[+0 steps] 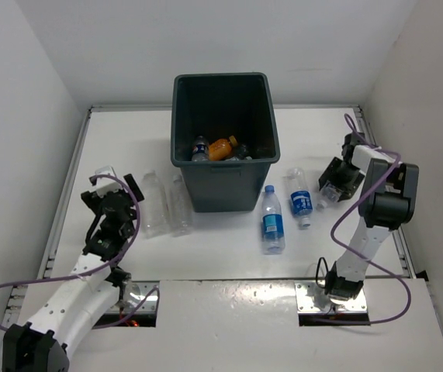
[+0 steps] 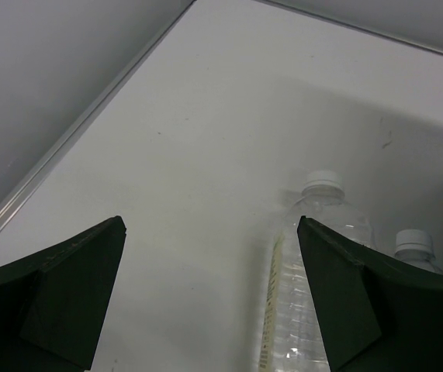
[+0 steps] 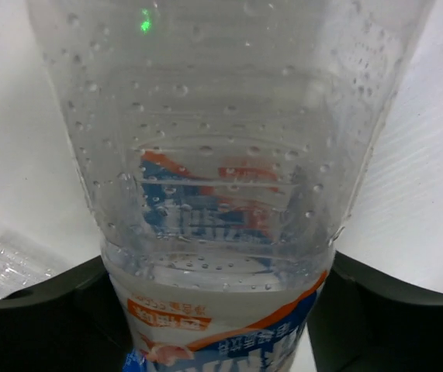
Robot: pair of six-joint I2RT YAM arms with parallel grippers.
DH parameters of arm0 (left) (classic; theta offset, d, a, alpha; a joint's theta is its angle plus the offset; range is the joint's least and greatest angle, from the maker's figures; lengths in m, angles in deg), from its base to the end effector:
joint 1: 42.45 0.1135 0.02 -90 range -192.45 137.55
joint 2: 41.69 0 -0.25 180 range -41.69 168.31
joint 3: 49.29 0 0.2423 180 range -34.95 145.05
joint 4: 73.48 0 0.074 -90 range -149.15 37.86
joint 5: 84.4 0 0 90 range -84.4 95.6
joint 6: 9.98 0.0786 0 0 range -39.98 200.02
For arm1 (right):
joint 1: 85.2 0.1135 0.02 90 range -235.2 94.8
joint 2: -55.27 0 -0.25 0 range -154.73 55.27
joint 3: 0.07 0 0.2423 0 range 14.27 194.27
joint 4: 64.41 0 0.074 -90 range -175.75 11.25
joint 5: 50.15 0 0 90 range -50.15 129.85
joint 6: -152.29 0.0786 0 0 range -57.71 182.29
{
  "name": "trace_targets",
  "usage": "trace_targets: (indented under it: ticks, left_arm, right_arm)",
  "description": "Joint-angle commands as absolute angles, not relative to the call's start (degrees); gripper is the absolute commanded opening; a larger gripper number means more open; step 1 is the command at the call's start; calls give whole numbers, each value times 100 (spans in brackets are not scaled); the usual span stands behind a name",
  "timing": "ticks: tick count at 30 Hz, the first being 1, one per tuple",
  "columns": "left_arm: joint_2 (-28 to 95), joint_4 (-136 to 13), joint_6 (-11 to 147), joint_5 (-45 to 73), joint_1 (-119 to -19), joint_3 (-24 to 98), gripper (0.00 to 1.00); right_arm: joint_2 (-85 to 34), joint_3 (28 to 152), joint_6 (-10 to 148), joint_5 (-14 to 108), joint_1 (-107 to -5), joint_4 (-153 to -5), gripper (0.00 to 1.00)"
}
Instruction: Put the plastic bottles in the bin
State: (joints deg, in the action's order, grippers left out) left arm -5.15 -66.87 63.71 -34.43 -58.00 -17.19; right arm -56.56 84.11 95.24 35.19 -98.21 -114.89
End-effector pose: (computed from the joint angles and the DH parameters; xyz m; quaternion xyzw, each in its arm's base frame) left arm 0.1989 -0.0029 0.2179 -0.2224 0.7238 0.0901 0.6469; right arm 0.3483 -0.0870 0.0840 0.3919 0.9133 -0.0219 0.1088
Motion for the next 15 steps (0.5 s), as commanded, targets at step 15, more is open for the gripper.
trace_targets:
  ticks: [15]
  left_arm:
    - [481,-4886,6060,-3490,-6179,-392,100]
  right_arm:
    - [-4317,11066,10922,5294,-9786,-11366,41]
